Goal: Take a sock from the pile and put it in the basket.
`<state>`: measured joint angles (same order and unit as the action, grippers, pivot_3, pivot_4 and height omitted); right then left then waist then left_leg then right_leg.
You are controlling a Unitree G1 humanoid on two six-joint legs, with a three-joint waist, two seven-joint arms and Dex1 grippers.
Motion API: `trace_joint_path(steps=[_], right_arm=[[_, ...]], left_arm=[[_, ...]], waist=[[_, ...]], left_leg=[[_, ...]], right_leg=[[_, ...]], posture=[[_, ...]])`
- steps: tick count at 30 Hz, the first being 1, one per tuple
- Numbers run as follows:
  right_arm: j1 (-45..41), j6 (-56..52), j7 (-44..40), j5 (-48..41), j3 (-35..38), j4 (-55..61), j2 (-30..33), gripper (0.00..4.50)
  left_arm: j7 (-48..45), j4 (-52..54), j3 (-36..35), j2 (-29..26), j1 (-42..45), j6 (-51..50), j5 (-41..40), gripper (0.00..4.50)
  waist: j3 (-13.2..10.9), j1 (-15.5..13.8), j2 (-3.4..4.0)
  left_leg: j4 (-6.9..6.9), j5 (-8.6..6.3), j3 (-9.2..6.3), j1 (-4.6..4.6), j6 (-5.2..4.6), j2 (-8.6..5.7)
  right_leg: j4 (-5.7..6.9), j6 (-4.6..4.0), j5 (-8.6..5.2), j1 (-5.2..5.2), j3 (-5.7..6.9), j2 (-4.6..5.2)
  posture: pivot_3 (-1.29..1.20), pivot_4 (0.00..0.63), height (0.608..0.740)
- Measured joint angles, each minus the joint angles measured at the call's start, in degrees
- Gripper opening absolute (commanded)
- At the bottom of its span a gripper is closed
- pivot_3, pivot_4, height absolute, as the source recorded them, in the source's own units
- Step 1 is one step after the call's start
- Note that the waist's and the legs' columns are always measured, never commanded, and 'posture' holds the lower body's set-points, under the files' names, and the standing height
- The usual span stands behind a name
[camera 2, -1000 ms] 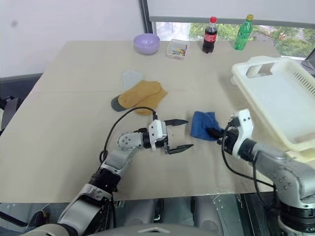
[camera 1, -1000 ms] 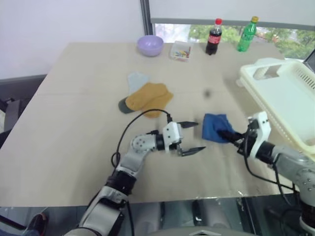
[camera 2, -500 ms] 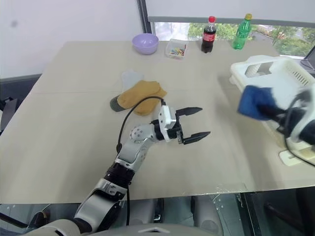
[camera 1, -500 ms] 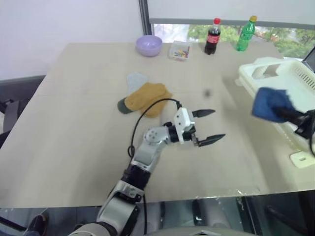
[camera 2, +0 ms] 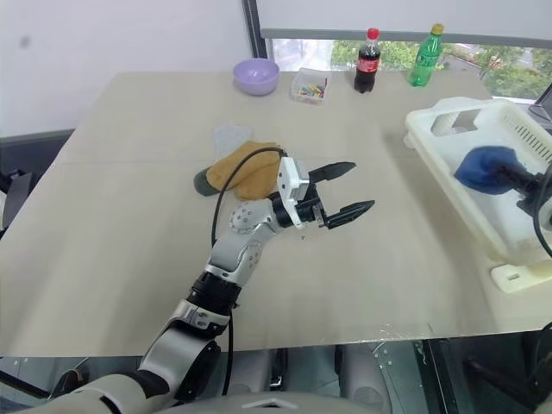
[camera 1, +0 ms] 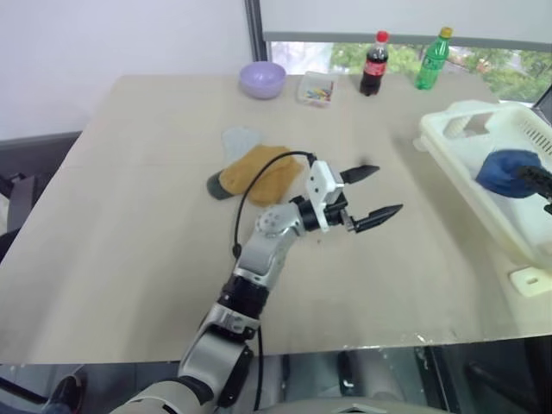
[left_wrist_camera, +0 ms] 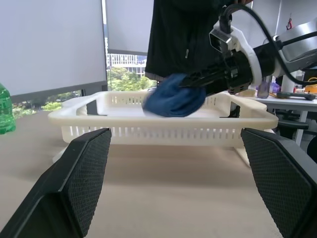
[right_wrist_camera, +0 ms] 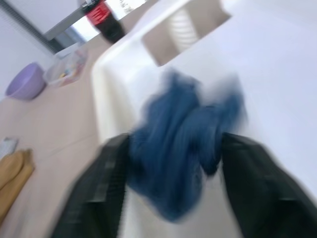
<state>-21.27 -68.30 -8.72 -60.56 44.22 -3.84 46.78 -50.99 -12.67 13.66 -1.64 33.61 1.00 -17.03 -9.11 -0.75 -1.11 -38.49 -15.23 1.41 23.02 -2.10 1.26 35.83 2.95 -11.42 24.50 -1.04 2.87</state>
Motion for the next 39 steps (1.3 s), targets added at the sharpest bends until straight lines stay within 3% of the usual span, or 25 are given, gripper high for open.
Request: trace_joint_path(steps=[1, 13, 16, 20, 23, 27, 31, 35, 39], right_arm=[[0.0, 0.2, 0.0, 0.5, 0.0, -0.1, 0.0, 4.46], [6.6, 5.9, -3.7, 9.8, -0.9, 0.7, 1.7, 4.46], [10.3, 9.2, -8.9, 11.1, -1.2, 5.9, 2.9, 4.46], [17.9, 14.1, -20.8, 8.9, -2.0, 21.6, 3.1, 4.46], [21.5, 17.6, -23.9, 8.4, -6.6, 31.7, -0.2, 4.46], [25.3, 23.4, -24.6, 10.8, -16.5, 39.9, -7.5, 4.46], [30.2, 32.6, -23.5, 19.1, -26.1, 40.8, -16.3, 4.46], [34.5, 39.8, -25.5, 25.0, -31.0, 39.1, -18.2, 4.46], [39.0, 46.0, -29.3, 27.8, -30.6, 32.8, -18.8, 4.46]], left_arm=[[0.0, 0.0, 0.0, 0.1, 0.0, -0.1, 0.0, 4.50], [-0.2, 0.0, 0.1, 0.1, 0.0, -0.5, 0.1, 4.50], [-0.3, 0.2, 0.0, -0.6, 0.0, -0.6, 0.1, 4.50], [-0.3, 2.0, -0.5, -3.7, -1.0, -1.6, 0.0, 4.50], [0.0, 5.1, -1.2, -6.2, -3.6, -3.6, -0.2, 4.50], [1.2, 9.8, -3.6, -10.3, -8.7, -7.7, -1.2, 4.50], [2.6, 16.1, -7.2, -16.5, -17.5, -12.5, -2.5, 4.50], [3.8, 23.2, -8.4, -20.5, -26.9, -14.3, -2.3, 4.50], [5.8, 29.1, -10.0, -23.5, -38.7, -14.7, -1.9, 4.50]], waist=[[0.0, 0.0, 0.00], [0.0, 0.1, 0.03], [0.0, 0.2, 0.11], [0.0, 0.5, 0.18], [0.0, 0.7, 0.15], [0.0, 0.8, 0.16], [0.0, 1.2, 0.20], [0.0, 1.2, 0.17], [0.0, 1.2, 0.17]], left_leg=[[0.00, 0.00, 0.00, 0.00, 0.00, 0.00], [0.00, 0.00, 0.05, -0.04, 0.00, 0.00], [0.01, 0.00, 0.02, -0.06, 0.00, 0.02], [0.04, 0.00, -0.16, -0.10, 0.00, 0.09], [0.01, 0.00, -0.16, -0.13, 0.00, 0.11], [-0.02, 0.00, -0.15, -0.15, 0.00, 0.11], [-0.01, 0.00, -0.14, -0.16, 0.01, 0.13], [-0.01, -0.01, -0.08, -0.21, 0.02, 0.13], [0.01, -0.01, -0.06, -0.22, 0.02, 0.20]], right_leg=[[0.00, 0.00, 0.00, 0.00, 0.00, 0.00], [0.01, 0.00, 0.00, 0.00, -0.03, 0.00], [0.04, 0.01, -0.01, 0.00, -0.03, -0.04], [0.04, 0.15, -0.09, -0.01, -0.01, -0.14], [0.05, 0.19, -0.11, -0.04, -0.01, -0.13], [0.08, 0.20, -0.12, -0.04, -0.01, -0.09], [0.09, 0.15, -0.12, -0.02, 0.00, -0.06], [0.07, -0.06, -0.24, -0.06, -0.02, 0.10], [0.07, -0.20, -0.16, -0.04, -0.02, 0.15]], posture=[[0.00, 0.150, 0.740], [0.00, 0.150, 0.740], [0.00, 0.150, 0.740], [0.00, 0.150, 0.740], [0.00, 0.150, 0.740], [0.00, 0.150, 0.740], [0.00, 0.150, 0.740], [0.00, 0.150, 0.740], [0.00, 0.150, 0.740]])
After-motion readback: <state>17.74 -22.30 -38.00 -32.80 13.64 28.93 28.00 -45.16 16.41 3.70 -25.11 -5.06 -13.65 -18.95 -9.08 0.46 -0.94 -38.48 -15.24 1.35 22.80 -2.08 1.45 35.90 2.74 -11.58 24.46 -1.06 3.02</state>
